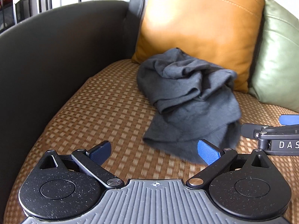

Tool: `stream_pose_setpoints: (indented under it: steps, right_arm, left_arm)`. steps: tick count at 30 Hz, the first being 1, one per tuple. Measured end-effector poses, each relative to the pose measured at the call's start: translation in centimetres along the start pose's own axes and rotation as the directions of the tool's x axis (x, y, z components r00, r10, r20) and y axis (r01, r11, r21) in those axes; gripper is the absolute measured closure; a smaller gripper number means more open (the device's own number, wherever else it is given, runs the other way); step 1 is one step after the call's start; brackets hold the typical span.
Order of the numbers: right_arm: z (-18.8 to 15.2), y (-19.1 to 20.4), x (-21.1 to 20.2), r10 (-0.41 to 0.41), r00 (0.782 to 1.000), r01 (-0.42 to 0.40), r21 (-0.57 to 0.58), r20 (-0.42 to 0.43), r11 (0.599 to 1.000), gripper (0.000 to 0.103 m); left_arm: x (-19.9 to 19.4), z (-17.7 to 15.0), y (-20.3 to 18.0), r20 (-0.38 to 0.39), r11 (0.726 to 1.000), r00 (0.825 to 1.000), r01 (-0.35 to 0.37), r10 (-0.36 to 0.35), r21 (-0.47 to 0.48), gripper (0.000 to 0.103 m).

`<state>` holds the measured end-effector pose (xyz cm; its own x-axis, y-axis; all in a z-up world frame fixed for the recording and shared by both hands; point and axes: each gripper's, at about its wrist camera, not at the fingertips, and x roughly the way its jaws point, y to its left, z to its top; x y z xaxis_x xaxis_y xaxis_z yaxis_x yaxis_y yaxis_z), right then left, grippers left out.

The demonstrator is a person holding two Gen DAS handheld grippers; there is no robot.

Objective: Fold clothes
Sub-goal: 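Reach into the grey garment and grasp a fold with the right gripper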

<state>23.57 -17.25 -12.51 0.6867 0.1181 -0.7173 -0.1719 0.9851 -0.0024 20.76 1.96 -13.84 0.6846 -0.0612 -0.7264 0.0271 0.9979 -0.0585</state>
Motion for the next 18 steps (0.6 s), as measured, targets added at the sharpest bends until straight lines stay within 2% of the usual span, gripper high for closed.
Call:
stream_pose_setpoints:
  steps: [5,11,14,15,16,17,18]
  right_arm:
    - [0.8,-1.0,3.7,0.021,0.998,-0.022,0.022,0.055,1.000,0.003]
    - [1.0,-1.5,7.7,0.045,0.999,-0.046,0.019,0.031,0.999,0.026]
    - [0.7,-1.6,9.0,0.097,0.995,-0.097,0.034,0.006,0.995,0.045]
    - [0.6,-1.8,9.2,0.131,0.991,-0.131,0.056,0.005,0.990,0.059]
    - [0.5,-2.2,9.1,0.167,0.986,-0.167,0.086,0.006,0.982,0.077]
    - [0.4,-2.5,9.0,0.204,0.979,-0.204,0.120,0.010,0.972,0.087]
    - [0.4,-2.8,8.7,0.230,0.973,-0.230,0.148,0.016,0.962,0.094]
  left_arm:
    - [4.6,1.0,0.1,-0.022,1.000,1.000,0.003,-0.003,-0.013,0.000]
    - [8.5,1.0,-0.3,-0.037,1.000,0.999,0.006,-0.005,0.011,0.004]
    - [7.4,0.9,-0.5,-0.024,0.999,0.999,0.029,-0.028,0.022,0.008]
    - [6.7,0.8,-0.6,-0.019,0.999,0.999,0.039,-0.039,0.024,0.023]
    - [6.1,0.8,-0.7,-0.013,0.998,0.999,0.050,-0.049,0.027,0.051]
    - [5.4,0.7,-0.8,-0.008,0.998,0.998,0.060,-0.060,0.030,0.069]
    - [4.8,0.7,-0.9,-0.003,0.997,0.998,0.070,-0.070,0.032,0.101]
